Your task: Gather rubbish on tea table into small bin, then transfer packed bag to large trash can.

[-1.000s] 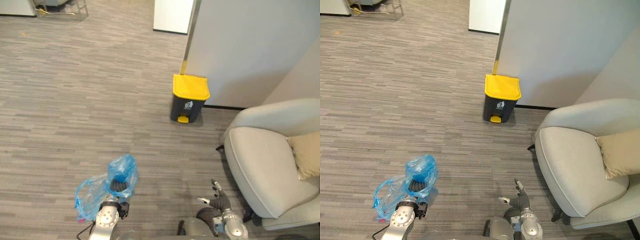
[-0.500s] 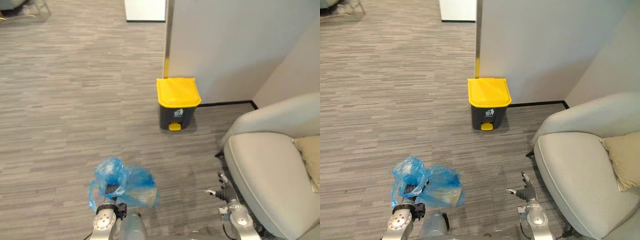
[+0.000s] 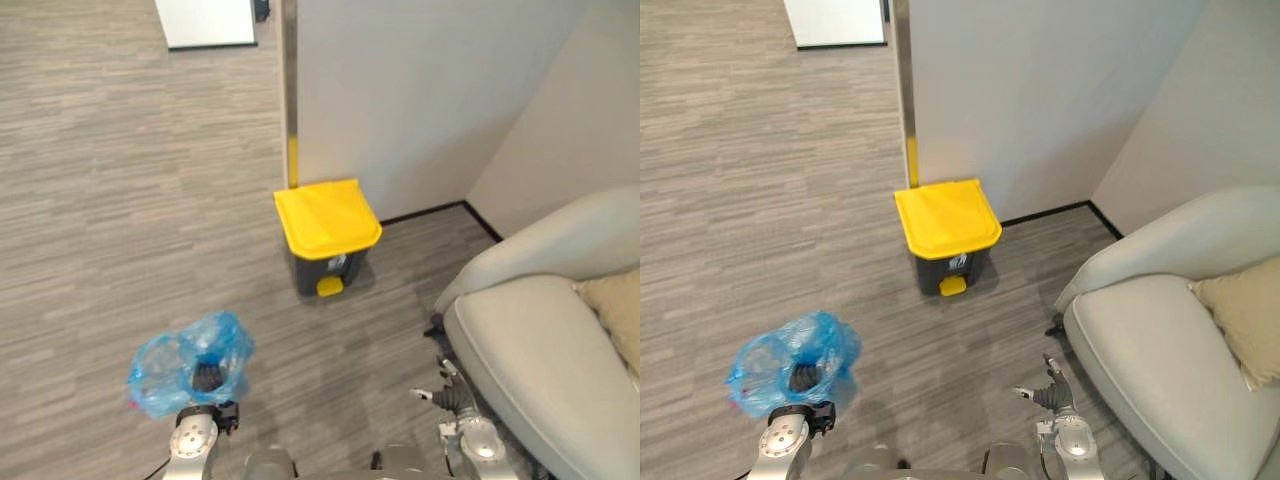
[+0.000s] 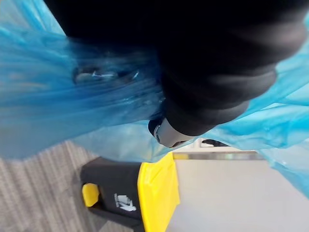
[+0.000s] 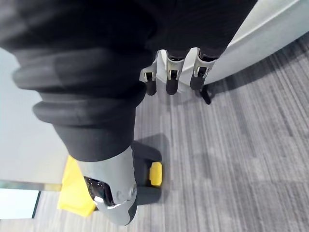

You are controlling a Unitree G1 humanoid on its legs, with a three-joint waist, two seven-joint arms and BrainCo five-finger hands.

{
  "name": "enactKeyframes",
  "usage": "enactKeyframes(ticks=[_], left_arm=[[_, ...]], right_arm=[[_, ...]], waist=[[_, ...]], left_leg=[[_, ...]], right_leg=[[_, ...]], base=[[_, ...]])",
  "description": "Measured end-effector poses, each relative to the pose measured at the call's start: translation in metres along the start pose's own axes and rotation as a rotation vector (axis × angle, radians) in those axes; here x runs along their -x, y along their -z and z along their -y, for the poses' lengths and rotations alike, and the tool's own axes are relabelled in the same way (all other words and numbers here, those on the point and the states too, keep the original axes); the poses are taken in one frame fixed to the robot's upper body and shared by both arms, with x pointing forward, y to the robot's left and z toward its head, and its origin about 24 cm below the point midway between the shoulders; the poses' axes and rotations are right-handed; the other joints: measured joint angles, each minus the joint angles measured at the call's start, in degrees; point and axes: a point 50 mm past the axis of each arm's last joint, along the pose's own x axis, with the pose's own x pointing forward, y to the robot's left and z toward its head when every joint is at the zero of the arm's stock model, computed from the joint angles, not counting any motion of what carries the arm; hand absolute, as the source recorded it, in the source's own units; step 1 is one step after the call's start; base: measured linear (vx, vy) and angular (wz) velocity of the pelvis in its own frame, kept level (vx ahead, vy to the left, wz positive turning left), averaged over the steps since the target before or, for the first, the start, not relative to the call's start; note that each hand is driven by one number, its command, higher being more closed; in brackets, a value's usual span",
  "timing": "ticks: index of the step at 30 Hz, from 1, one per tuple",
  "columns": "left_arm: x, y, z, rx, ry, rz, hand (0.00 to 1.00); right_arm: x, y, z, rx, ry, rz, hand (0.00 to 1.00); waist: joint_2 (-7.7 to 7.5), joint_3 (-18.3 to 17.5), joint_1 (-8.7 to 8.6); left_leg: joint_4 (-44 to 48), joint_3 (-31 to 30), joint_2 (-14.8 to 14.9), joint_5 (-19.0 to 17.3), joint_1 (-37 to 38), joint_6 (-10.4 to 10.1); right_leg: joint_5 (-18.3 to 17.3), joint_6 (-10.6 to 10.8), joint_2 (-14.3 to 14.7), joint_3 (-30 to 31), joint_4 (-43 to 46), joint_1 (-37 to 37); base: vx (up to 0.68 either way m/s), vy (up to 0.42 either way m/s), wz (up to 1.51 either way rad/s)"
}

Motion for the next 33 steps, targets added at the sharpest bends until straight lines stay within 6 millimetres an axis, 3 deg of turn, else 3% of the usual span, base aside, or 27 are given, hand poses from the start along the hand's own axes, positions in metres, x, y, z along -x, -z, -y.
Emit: enactKeyframes(ticks=[3, 4, 5, 6, 8, 10, 12, 15, 17, 18, 19, 21, 25, 28, 30, 31, 33], left_arm=[[-0.005, -0.006, -0.004, -0.003, -0.012, 0.023, 1.0], [-0.008, -0.008, -0.005, -0.007, -0.016, 0.028, 1.0], [-0.01, -0.006, -0.006, -0.004, -0.021, 0.021, 1.0], [-0.012, -0.001, 0.0, 0.015, -0.021, -0.006, 1.0], [-0.011, 0.0, 0.003, 0.035, -0.024, -0.013, 1.0], [-0.009, 0.004, 0.007, 0.061, -0.027, -0.03, 1.0], [-0.006, 0.009, 0.012, 0.073, -0.019, -0.05, 1.0], [-0.005, 0.009, 0.026, 0.072, 0.048, -0.051, 1.0], [-0.005, 0.008, 0.031, 0.081, 0.063, -0.05, 1.0], [-0.005, 0.009, 0.033, 0.085, 0.065, -0.055, 1.0], [-0.005, 0.01, 0.032, 0.083, 0.063, -0.06, 1.0], [-0.008, 0.012, 0.028, 0.063, 0.058, -0.072, 1.0], [-0.007, 0.015, 0.021, 0.039, 0.052, -0.081, 1.0], [-0.001, 0.026, 0.021, 0.022, 0.06, -0.122, 1.0], [0.002, 0.029, 0.018, 0.008, 0.056, -0.138, 1.0], [0.001, 0.029, 0.016, 0.004, 0.051, -0.135, 1.0], [-0.004, 0.024, 0.007, -0.006, 0.024, -0.114, 1.0]], right_arm=[[-0.001, -0.002, 0.001, -0.001, 0.003, 0.01, 0.0], [0.0, 0.003, 0.0, 0.0, 0.003, -0.012, 0.0], [0.0, 0.007, 0.001, 0.004, 0.003, -0.03, 0.0], [0.001, 0.015, 0.007, 0.016, 0.014, -0.07, 0.0], [0.001, 0.015, 0.01, 0.02, 0.018, -0.078, 0.0], [-0.001, 0.011, 0.009, 0.021, 0.015, -0.059, 0.0], [-0.002, 0.006, 0.008, 0.012, 0.018, -0.041, 0.0], [-0.004, 0.001, 0.011, 0.004, 0.046, -0.019, 0.0], [-0.003, 0.006, 0.015, -0.014, 0.069, -0.042, 0.0], [-0.002, 0.008, 0.019, -0.021, 0.086, -0.051, 0.0], [-0.001, 0.012, 0.02, -0.03, 0.094, -0.068, 0.0], [0.004, 0.025, 0.016, -0.048, 0.093, -0.12, 0.0], [0.004, 0.024, 0.014, -0.053, 0.089, -0.12, 0.0], [0.0, 0.02, 0.013, -0.054, 0.086, -0.107, 0.0], [0.002, 0.022, 0.012, -0.055, 0.084, -0.114, 0.0], [0.006, 0.028, 0.011, -0.057, 0.082, -0.135, 0.0], [0.009, 0.031, 0.007, -0.056, 0.071, -0.144, 0.0]], waist=[[0.14, 0.1, -1.38], [-0.13, -0.1, -1.42], [-0.04, 0.0, -1.51], [1.5, -0.5, -1.86], [2.21, -0.3, -1.36], [3.01, 0.6, -1.11], [2.35, 0.9, -0.91], [1.11, 0.6, 0.31], [1.59, 0.6, 0.33], [2.71, 0.2, 0.19], [2.76, 0.1, 0.26], [0.57, -0.8, 0.24], [0.58, -1.0, 0.3], [0.67, -0.7, 0.25], [-0.15, -0.3, -0.27], [0.4, 0.0, -1.1], [-0.13, -0.3, -1.28]], left_leg=[[-1.5, -1.3, 0.3, -1.9, 3.3, -2.1], [-1.6, -1.9, 0.3, -2.6, 4.5, -3.3], [-1.6, -3.2, 0.4, -3.1, 5.2, -4.2], [-1.8, -5.2, 2.3, -3.0, 6.6, -5.2], [2.7, -7.0, 3.9, -0.3, 5.6, -6.8], [22.9, -9.4, 7.6, 5.6, -2.7, -5.7], [30.7, -7.3, 10.3, 4.1, -6.9, -5.1], [23.1, -2.1, 10.0, 3.3, -11.4, -4.1], [12.0, 1.3, 9.8, 4.4, -12.6, -4.2], [4.1, 2.9, 9.6, 12.0, -12.3, -1.9], [3.6, 3.2, 9.3, 11.4, -12.0, -2.5], [0.7, 4.3, 6.2, 11.6, -9.1, -2.3], [-1.4, 4.9, 3.9, 11.5, -6.9, -2.1], [-3.4, 4.7, 3.0, 9.8, -5.0, -1.9], [-4.4, 3.7, 2.1, 9.1, -2.7, -1.2], [-4.4, 2.2, 1.9, 8.6, -2.2, -1.5], [-4.4, 0.4, 1.8, 8.5, -2.4, -1.6]], right_leg=[[0.6, -1.0, 1.1, -2.5, -14.3, -6.1], [4.6, -2.2, 2.6, -1.5, -23.2, -6.1], [10.4, -2.8, 3.5, -0.4, -24.7, -5.8], [10.2, -3.8, 4.6, -1.1, -23.2, -4.4], [6.7, -5.0, 5.0, -2.9, -21.3, -3.3], [5.1, -7.1, 6.6, -5.2, -24.6, 3.1], [5.0, -7.4, 7.5, -5.7, -28.8, 9.3], [5.0, -7.3, 7.0, -5.7, -33.7, 14.4], [4.9, -7.0, 7.0, -6.0, -35.1, 16.1], [3.9, -5.2, 7.5, -6.2, -35.0, 16.9], [3.1, -4.2, 7.6, -5.7, -35.0, 17.4], [2.8, -3.6, 4.9, -5.4, -35.5, 18.8], [2.8, -2.8, 2.8, -4.8, -35.7, 19.9], [2.5, -1.4, 1.5, -3.7, -24.3, 15.7], [3.9, -0.8, 0.1, -2.3, -14.2, 11.9], [1.7, -1.1, 1.5, 0.6, -10.9, 9.5], [-0.6, -1.6, 3.9, 5.2, -17.1, 7.4]], base=[[0.4, -0.107, 0.28], [0.53, -0.185, 0.44], [0.49, -0.189, 0.55], [0.52, -0.194, 0.48], [0.52, -0.217, 0.37], [0.45, -0.231, 0.33], [0.41, -0.176, 0.07], [0.36, -0.069, -0.07], [0.26, 0.086, -0.02], [0.26, 0.149, 0.02], [0.26, 0.118, 0.08], [0.26, 0.104, 0.09], [0.12, 0.055, 0.02], [0.02, 0.012, -0.03], [0.03, -0.036, 0.26], [0.07, -0.03, 0.47], [0.08, -0.074, 0.57]])
